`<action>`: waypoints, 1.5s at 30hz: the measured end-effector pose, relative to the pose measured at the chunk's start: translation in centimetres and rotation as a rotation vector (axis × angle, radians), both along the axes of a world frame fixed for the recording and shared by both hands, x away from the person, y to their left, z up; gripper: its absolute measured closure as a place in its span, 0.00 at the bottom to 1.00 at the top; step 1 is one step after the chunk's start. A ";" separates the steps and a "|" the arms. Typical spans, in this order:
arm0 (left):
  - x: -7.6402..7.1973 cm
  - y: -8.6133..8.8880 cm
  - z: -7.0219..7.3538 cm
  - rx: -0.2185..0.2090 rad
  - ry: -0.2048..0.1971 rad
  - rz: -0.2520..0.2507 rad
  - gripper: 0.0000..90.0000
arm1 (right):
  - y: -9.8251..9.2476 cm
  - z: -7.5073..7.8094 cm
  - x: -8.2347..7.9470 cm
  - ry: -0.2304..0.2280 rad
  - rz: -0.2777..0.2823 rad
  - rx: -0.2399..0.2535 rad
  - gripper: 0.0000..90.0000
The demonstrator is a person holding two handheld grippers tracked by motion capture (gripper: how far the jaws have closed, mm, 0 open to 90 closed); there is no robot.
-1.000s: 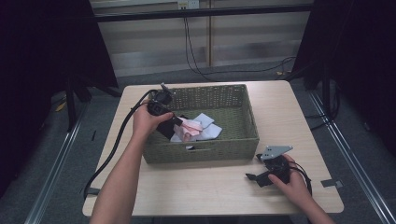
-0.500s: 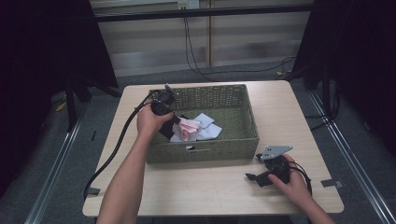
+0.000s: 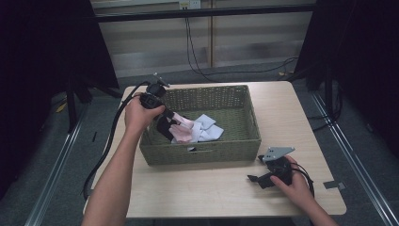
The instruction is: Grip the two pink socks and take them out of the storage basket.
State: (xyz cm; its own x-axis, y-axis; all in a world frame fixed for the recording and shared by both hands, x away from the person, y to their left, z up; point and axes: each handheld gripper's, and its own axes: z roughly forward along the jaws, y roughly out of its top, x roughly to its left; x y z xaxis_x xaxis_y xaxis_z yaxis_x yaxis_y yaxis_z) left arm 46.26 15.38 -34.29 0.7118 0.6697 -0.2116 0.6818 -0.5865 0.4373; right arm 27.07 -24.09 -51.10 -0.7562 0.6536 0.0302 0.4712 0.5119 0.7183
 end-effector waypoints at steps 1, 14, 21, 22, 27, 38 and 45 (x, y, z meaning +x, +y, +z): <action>0.0 0.0 0.4 0.004 0.004 -0.007 0.96 | 0.0 0.0 0.0 0.002 -0.001 0.001 0.12; -1.9 0.5 3.7 -0.037 0.015 -0.064 0.96 | 0.0 0.0 0.0 0.002 -0.001 0.002 0.12; -3.2 0.4 5.1 -0.036 0.007 -0.114 0.96 | 0.0 0.0 0.0 0.002 0.000 0.003 0.12; -3.4 0.4 5.2 -0.038 0.005 -0.119 0.96 | 0.0 0.0 0.0 0.002 0.000 0.003 0.12; -4.2 0.7 5.7 -0.047 0.002 -0.144 0.96 | 0.0 0.0 0.0 0.000 0.000 0.000 0.12; -5.6 0.9 6.0 -0.057 0.007 -0.188 0.96 | 0.0 0.0 0.0 0.004 0.000 0.003 0.12; -7.0 0.5 6.2 -0.059 0.006 -0.241 0.96 | 0.0 0.0 0.0 0.003 0.002 0.001 0.12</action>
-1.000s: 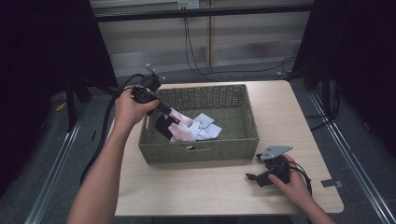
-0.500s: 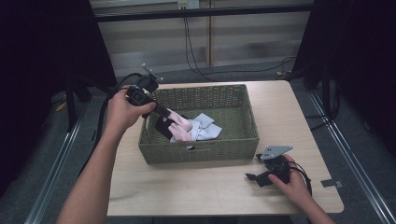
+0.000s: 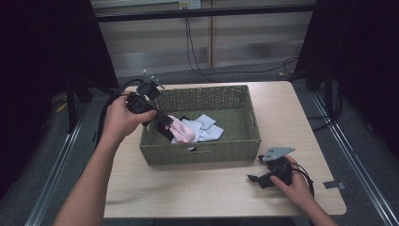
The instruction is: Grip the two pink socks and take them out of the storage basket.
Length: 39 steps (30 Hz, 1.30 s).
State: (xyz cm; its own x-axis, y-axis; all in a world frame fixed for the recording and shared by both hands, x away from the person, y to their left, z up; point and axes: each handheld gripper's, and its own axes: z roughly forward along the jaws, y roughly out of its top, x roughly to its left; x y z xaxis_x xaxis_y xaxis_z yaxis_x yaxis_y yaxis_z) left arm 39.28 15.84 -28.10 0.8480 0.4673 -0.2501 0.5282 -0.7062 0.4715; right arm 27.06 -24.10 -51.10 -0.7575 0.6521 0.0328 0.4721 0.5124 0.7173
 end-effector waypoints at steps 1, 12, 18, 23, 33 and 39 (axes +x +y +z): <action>-0.2 -0.1 0.0 -0.005 0.000 -0.011 0.96 | 0.0 0.0 0.0 0.000 0.000 0.000 0.12; -3.1 -1.2 0.0 -0.017 -0.013 -0.097 0.96 | 0.0 0.0 0.0 0.000 0.000 0.000 0.12; -4.4 -1.5 -0.9 -0.028 -0.012 -0.129 0.95 | 0.0 0.0 0.0 0.000 0.000 0.000 0.12; -5.3 -1.7 -1.9 -0.036 0.002 -0.148 0.95 | 0.0 0.0 0.0 0.000 0.000 0.000 0.12; -4.7 -1.2 -3.0 -0.100 -0.039 -0.089 0.65 | 0.0 0.0 0.0 -0.001 0.000 0.000 0.12; -1.9 -0.5 -4.0 -0.035 -0.081 0.002 0.58 | 0.0 0.0 0.0 0.000 0.000 0.000 0.12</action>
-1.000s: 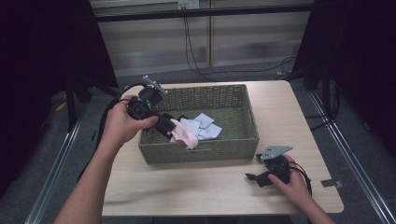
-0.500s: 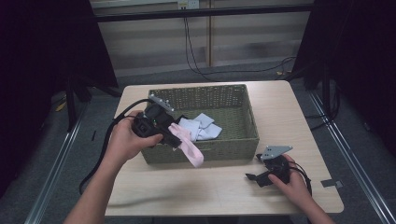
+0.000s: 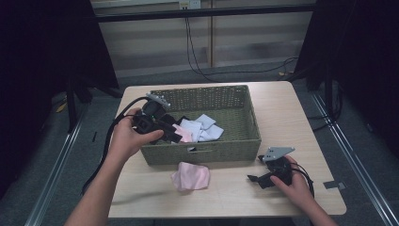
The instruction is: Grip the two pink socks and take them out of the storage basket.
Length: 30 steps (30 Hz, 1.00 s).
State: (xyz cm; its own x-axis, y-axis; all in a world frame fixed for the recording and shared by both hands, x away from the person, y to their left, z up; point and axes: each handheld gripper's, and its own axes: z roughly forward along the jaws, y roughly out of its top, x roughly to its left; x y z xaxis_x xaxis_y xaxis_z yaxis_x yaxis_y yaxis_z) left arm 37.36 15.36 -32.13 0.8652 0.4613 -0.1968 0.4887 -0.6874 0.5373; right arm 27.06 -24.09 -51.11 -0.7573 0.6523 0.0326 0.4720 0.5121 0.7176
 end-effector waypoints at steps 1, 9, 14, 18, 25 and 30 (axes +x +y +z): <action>0.4 0.1 -0.2 0.014 -0.003 0.002 0.58 | 0.0 0.0 0.0 0.000 0.000 0.000 0.12; 3.4 0.3 -3.2 0.057 0.002 0.089 0.53 | 0.0 0.0 0.0 0.000 0.000 0.000 0.12; 4.7 -0.1 -4.4 0.080 0.025 0.119 0.50 | 0.0 0.0 0.0 0.000 0.000 0.000 0.12; 5.5 -0.3 -5.2 0.098 0.041 0.139 0.48 | 0.0 0.0 0.0 0.000 0.000 0.000 0.12; 6.4 -0.3 -6.3 0.084 0.063 0.180 0.43 | 0.0 0.0 0.0 0.000 0.000 0.000 0.12; 6.9 -0.4 -7.1 0.097 0.080 0.208 0.39 | 0.0 0.0 0.0 0.000 0.000 0.000 0.12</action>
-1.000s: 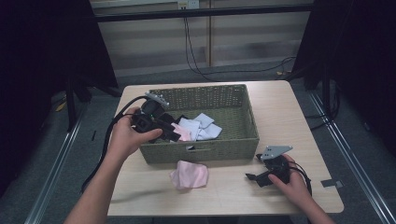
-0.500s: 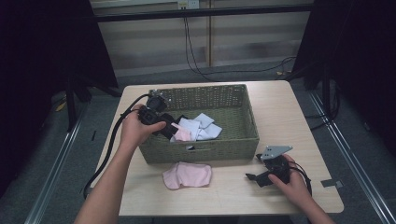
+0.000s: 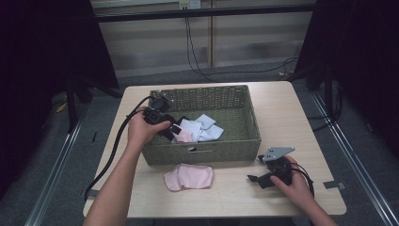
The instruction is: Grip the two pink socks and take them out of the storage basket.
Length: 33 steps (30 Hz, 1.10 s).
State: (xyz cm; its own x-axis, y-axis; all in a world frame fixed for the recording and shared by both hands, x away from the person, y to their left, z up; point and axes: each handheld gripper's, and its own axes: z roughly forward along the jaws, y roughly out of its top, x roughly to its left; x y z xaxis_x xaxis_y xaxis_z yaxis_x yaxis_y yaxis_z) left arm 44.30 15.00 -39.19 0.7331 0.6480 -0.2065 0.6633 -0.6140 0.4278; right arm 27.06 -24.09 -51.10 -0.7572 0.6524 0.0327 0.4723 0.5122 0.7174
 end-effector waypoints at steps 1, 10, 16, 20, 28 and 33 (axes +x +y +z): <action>0.1 0.0 -0.1 0.002 0.001 0.001 0.38 | 0.0 0.0 0.0 0.000 0.000 0.000 0.12; 0.7 -0.6 -1.3 0.008 0.032 0.032 0.33 | 0.0 0.0 0.0 0.000 0.000 0.000 0.12; 0.9 -0.7 -1.8 0.012 0.048 0.039 0.32 | 0.0 0.0 0.0 0.000 0.000 0.000 0.12; 1.0 -0.9 -2.2 0.021 0.062 0.037 0.31 | 0.0 0.0 0.0 0.000 0.000 0.000 0.12; 1.2 -0.5 -2.5 -0.013 0.082 0.054 0.30 | 0.0 0.0 0.0 0.000 0.000 0.000 0.12; 1.2 -0.7 -2.7 0.001 0.103 0.060 0.31 | 0.0 0.0 0.0 -0.001 -0.001 -0.002 0.12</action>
